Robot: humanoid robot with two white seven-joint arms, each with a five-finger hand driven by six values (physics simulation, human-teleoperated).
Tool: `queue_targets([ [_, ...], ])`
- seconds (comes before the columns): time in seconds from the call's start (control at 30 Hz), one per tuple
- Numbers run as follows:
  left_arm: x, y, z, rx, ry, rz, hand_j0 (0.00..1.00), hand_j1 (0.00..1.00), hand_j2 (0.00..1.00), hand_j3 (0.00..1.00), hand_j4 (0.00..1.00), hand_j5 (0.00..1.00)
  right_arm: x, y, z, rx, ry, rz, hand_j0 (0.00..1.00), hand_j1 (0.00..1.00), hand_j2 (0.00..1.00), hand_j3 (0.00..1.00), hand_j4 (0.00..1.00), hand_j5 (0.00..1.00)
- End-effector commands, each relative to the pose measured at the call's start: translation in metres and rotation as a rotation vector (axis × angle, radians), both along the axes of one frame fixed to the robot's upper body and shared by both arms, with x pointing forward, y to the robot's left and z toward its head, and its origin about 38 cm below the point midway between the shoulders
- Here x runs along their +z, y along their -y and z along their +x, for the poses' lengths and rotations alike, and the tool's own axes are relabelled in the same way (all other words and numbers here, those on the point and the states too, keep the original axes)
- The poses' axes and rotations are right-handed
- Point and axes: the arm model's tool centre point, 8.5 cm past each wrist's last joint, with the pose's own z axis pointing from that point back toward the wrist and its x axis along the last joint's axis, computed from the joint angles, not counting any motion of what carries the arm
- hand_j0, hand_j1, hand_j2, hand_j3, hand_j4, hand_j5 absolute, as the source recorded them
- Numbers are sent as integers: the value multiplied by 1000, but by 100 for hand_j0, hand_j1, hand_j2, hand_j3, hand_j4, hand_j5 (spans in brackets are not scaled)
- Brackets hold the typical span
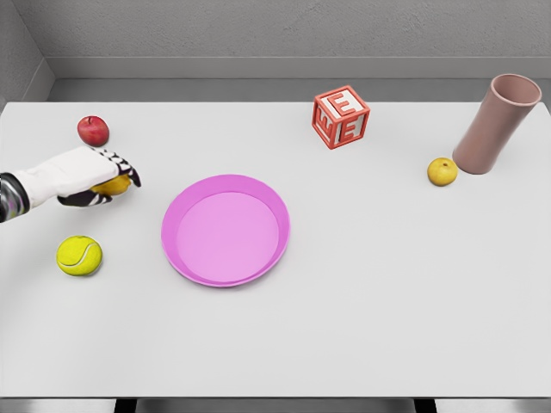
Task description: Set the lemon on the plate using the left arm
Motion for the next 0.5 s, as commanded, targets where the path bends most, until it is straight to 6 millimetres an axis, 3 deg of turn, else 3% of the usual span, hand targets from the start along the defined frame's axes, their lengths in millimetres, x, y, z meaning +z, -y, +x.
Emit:
queue_targets([
  [0.0, 7, 10, -1, -26, 21, -9, 63, 63, 63, 63, 63, 63, 0, 0, 0, 0, 0, 0, 100, 100, 100, 100, 100, 100],
  [0.07, 10, 18, -2, -44, 33, -20, 63, 63, 63, 63, 63, 63, 0, 0, 0, 0, 0, 0, 100, 100, 100, 100, 100, 100],
  [0.17, 10, 51, -6, -118, 54, -49, 63, 63, 63, 63, 63, 63, 0, 0, 0, 0, 0, 0, 100, 100, 100, 100, 100, 100],
  [0.33, 25, 124, -37, -291, 111, -58, 63, 63, 63, 63, 63, 63, 0, 0, 0, 0, 0, 0, 100, 100, 100, 100, 100, 100],
  [0.47, 11, 171, -50, -415, 77, -105, 63, 63, 63, 63, 63, 63, 0, 0, 0, 0, 0, 0, 100, 100, 100, 100, 100, 100],
])
